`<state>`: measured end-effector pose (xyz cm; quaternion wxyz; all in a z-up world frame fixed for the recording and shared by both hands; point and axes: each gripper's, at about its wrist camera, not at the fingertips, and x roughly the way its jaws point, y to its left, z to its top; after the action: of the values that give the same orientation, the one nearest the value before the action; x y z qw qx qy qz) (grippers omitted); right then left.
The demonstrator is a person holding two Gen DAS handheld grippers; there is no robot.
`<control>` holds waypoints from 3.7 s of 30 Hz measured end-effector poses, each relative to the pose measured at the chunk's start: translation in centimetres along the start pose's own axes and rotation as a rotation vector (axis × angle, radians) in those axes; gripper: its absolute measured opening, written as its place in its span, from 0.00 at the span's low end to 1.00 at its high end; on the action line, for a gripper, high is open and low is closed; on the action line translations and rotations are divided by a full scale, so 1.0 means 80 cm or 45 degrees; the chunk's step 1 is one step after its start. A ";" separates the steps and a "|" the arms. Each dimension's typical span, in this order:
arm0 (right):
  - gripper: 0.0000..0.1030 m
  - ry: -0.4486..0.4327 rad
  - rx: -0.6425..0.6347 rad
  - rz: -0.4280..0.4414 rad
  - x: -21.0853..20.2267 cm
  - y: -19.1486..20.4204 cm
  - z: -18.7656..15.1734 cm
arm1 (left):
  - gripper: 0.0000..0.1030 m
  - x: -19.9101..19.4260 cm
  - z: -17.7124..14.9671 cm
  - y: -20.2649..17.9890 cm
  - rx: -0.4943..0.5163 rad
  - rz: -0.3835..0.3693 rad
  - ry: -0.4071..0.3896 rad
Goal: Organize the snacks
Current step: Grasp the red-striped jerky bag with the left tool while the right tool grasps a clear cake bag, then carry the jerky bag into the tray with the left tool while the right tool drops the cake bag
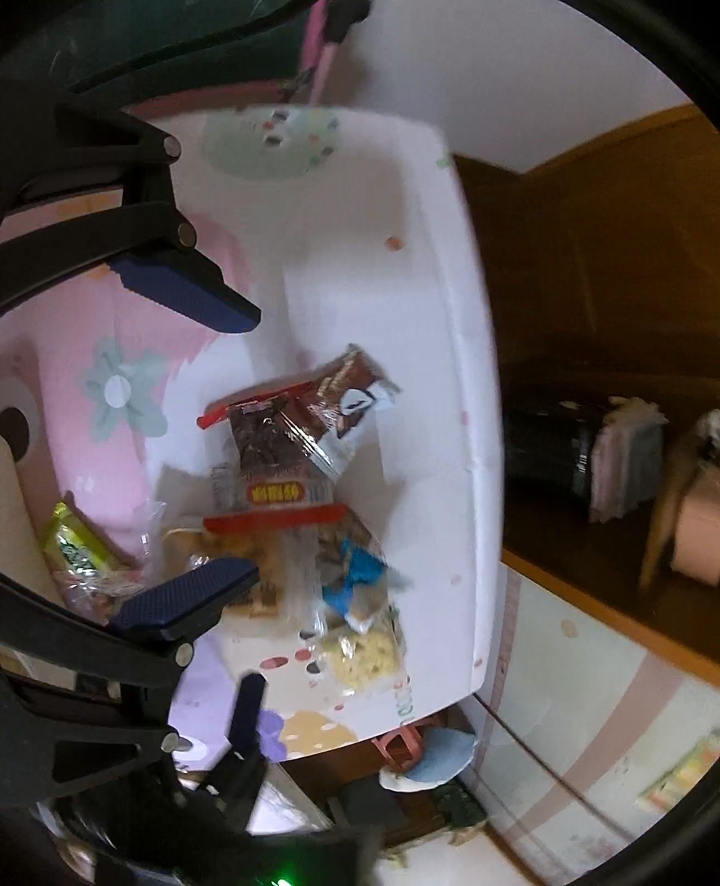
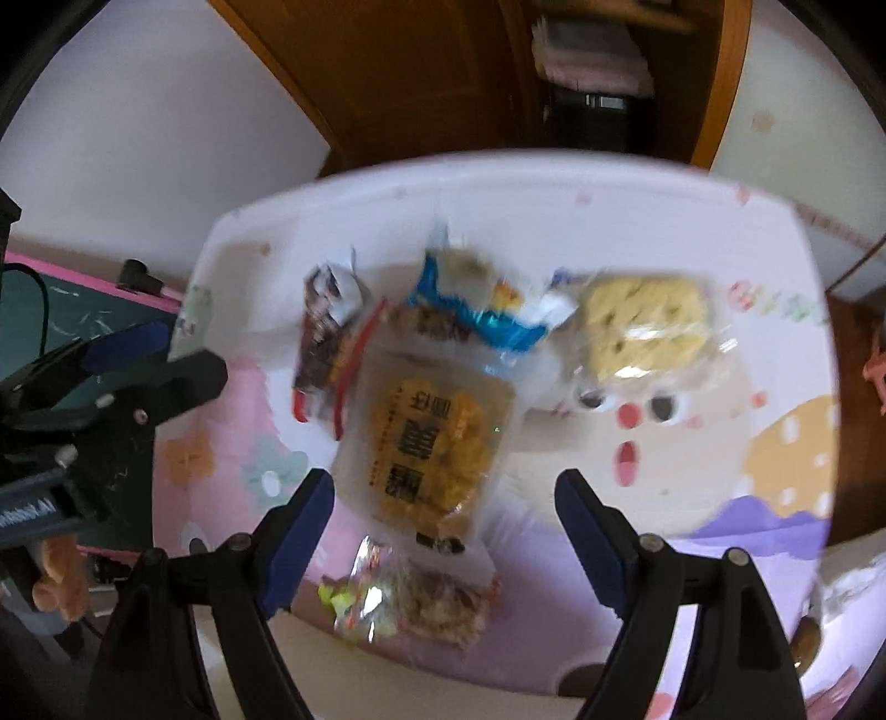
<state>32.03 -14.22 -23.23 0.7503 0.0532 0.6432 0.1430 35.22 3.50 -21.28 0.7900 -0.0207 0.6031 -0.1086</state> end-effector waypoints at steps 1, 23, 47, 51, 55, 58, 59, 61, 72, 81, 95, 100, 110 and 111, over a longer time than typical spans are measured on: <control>0.80 0.017 0.009 0.000 0.011 0.000 0.001 | 0.80 0.008 0.000 0.007 -0.020 -0.007 0.015; 0.53 0.101 0.126 0.046 0.041 -0.033 -0.027 | 0.80 0.107 0.001 0.000 -0.069 -0.006 0.168; 0.44 -0.064 0.148 0.055 -0.032 -0.053 -0.055 | 0.39 0.076 -0.067 -0.027 0.024 0.113 0.098; 0.44 -0.107 0.143 0.078 -0.060 -0.053 -0.058 | 0.39 0.020 -0.085 -0.035 0.020 0.070 0.018; 0.44 -0.166 0.142 0.112 -0.100 -0.054 -0.072 | 0.39 -0.051 -0.105 -0.044 0.031 0.021 -0.071; 0.44 -0.221 0.128 0.132 -0.135 -0.050 -0.088 | 0.39 -0.110 -0.124 -0.050 0.042 0.010 -0.140; 0.44 -0.240 0.122 0.138 -0.147 -0.047 -0.094 | 0.39 -0.129 -0.133 -0.055 0.039 0.008 -0.166; 0.44 -0.276 0.111 0.149 -0.169 -0.041 -0.108 | 0.39 -0.159 -0.145 -0.053 0.031 -0.010 -0.201; 0.44 -0.494 0.029 0.146 -0.309 -0.015 -0.218 | 0.40 -0.290 -0.243 -0.097 -0.018 -0.082 -0.310; 0.44 -0.620 -0.017 0.153 -0.383 0.000 -0.305 | 0.40 -0.335 -0.314 -0.145 0.005 -0.098 -0.353; 0.44 -0.486 -0.103 0.006 -0.340 0.029 -0.379 | 0.40 -0.276 -0.395 -0.189 0.059 0.040 -0.221; 0.44 -0.390 -0.137 -0.067 -0.303 0.035 -0.384 | 0.41 -0.251 -0.409 -0.187 0.063 0.109 -0.149; 0.61 -0.364 -0.167 -0.101 -0.289 0.044 -0.394 | 0.79 -0.240 -0.418 -0.180 0.015 0.185 -0.100; 0.62 -0.369 -0.164 -0.102 -0.291 0.043 -0.394 | 0.80 -0.240 -0.417 -0.180 0.004 0.186 -0.096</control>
<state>-2.43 -20.80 -5.43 0.8423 -0.0007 0.5192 0.1448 -3.64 -3.45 -9.77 0.8181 0.0207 0.5725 -0.0506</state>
